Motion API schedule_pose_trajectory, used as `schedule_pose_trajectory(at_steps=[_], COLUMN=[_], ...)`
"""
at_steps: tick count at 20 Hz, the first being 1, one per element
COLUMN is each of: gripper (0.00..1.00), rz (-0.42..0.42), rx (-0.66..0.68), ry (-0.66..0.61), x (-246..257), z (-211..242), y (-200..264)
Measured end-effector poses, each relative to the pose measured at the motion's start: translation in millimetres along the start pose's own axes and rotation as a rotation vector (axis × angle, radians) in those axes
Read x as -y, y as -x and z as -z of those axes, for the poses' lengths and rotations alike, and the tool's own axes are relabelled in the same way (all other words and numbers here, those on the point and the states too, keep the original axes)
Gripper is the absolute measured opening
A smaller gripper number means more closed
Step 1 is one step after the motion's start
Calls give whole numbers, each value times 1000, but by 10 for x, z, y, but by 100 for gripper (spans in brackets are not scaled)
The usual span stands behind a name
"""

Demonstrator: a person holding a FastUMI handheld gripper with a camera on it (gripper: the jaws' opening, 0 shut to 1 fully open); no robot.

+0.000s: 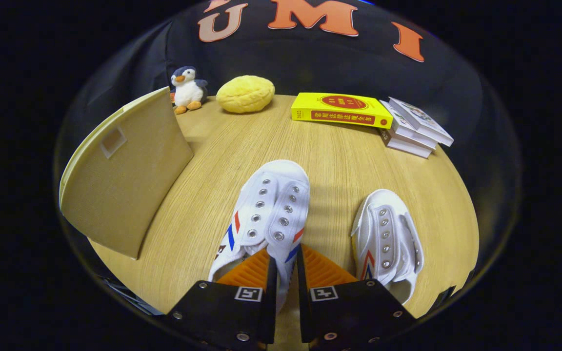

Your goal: Open the storage box then place both shoes into the box .Put the left shoe in first, then the right shoe, with the right side of both shoes facing outward in a uniform manner.

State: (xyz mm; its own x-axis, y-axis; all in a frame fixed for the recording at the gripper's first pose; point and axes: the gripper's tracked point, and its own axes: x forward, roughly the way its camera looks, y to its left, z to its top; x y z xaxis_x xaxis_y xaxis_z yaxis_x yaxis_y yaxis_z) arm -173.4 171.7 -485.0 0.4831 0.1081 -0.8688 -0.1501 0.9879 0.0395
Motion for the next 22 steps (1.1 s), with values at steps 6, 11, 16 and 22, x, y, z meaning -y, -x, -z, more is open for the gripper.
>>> schedule_pose_trajectory(at_steps=[6, 11, 16, 22], gripper=[8, 18, 2, 1], rz=[40, -35, -111, -189], rx=[62, 25, 23, 2], ry=[11, 48, -114, -293], x=[125, 62, 2, -115], z=[-55, -51, -197, -503], y=[-133, -228, -146, 42])
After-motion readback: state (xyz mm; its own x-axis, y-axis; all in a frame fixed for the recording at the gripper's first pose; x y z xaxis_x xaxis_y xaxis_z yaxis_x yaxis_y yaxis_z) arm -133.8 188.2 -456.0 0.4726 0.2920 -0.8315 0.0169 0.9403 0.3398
